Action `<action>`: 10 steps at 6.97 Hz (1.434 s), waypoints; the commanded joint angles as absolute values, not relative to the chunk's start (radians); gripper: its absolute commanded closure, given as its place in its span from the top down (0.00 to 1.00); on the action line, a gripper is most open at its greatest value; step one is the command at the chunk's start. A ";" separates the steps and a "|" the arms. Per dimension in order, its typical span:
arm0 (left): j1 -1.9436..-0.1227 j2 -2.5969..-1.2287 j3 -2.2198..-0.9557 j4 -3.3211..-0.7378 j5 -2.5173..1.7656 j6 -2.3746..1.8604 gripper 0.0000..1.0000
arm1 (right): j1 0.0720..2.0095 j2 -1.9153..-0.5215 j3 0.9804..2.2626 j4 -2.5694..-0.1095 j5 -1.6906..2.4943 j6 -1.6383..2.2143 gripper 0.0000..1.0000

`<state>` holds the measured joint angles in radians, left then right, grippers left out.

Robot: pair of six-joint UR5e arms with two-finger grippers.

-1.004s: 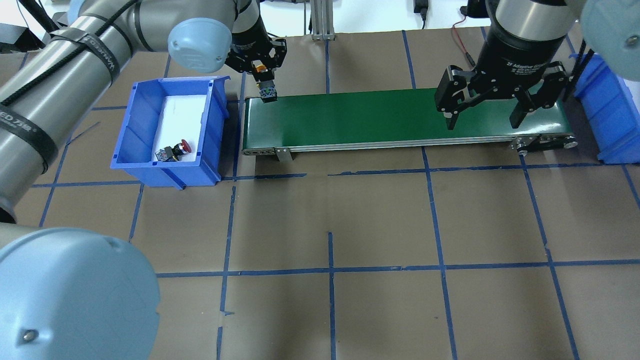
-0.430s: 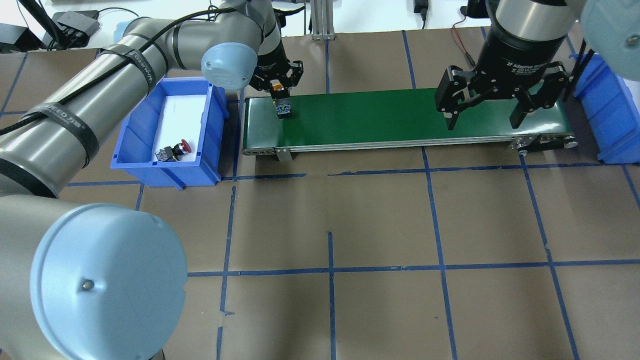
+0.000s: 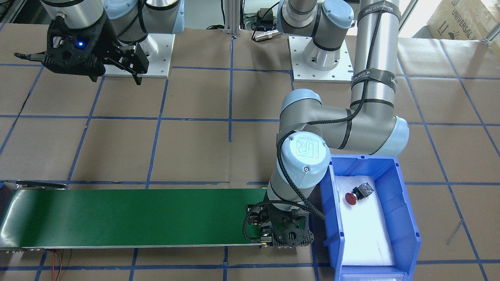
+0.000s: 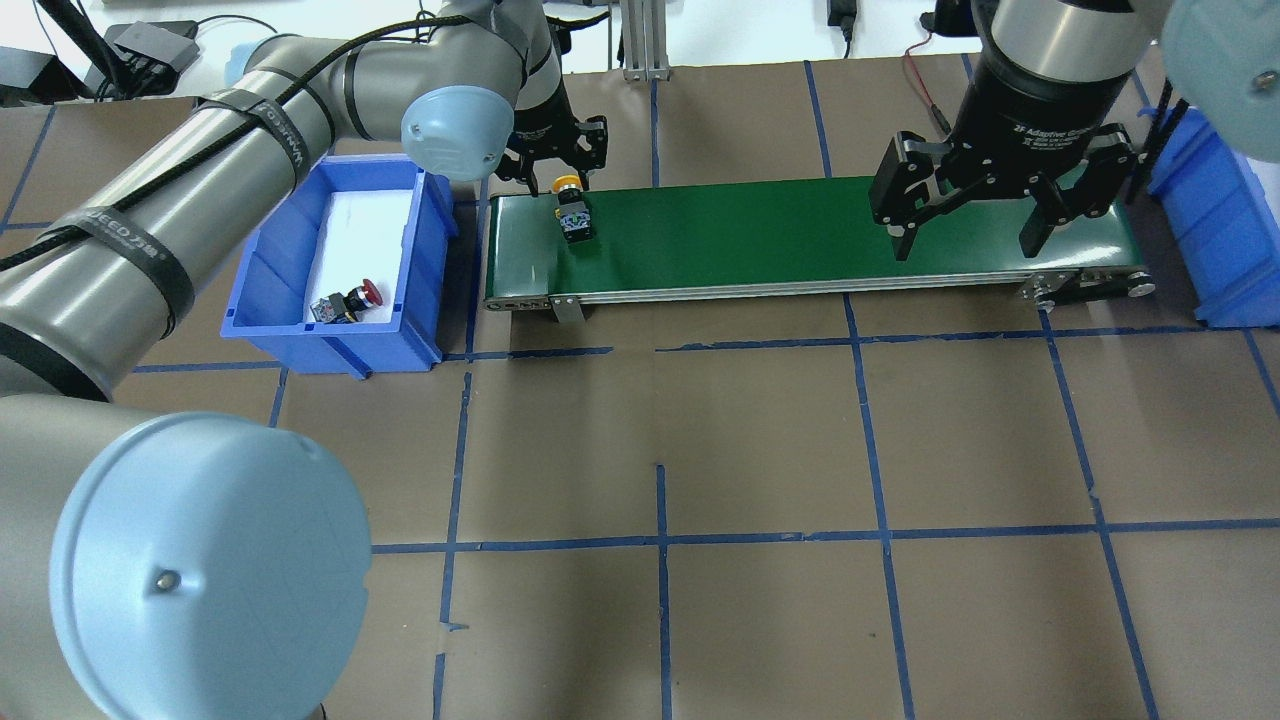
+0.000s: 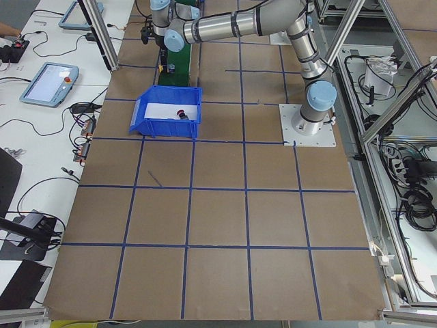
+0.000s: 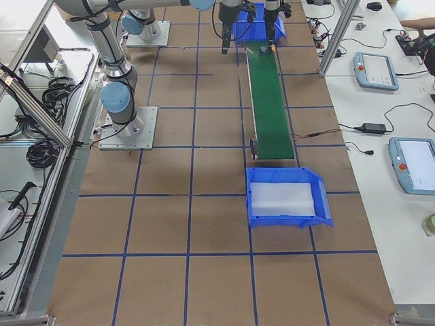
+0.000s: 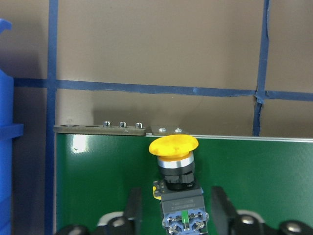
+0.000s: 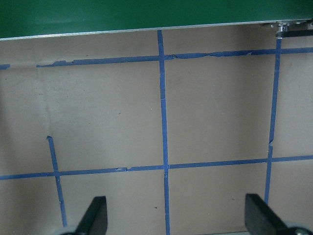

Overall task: Transport two buttons from left to right
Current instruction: 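Move the left gripper back down over the red-capped button in the bin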

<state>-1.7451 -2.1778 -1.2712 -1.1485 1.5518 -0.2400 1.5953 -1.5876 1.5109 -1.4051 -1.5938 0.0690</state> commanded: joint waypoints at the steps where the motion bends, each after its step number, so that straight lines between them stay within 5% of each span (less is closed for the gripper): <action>1: -1.695 -2.113 -1.269 -1.164 1.552 -0.169 1.00 | 1.595 -1.588 1.511 -1.405 -1.594 0.069 1.00; 4: -1.464 -2.019 -1.321 -1.206 1.537 0.229 1.00 | 1.595 -1.588 1.511 -1.405 -1.594 0.069 1.00; 10: -1.396 -1.913 -1.488 -1.187 1.595 0.860 1.00 | 1.595 -1.588 1.511 -1.405 -1.592 0.061 1.00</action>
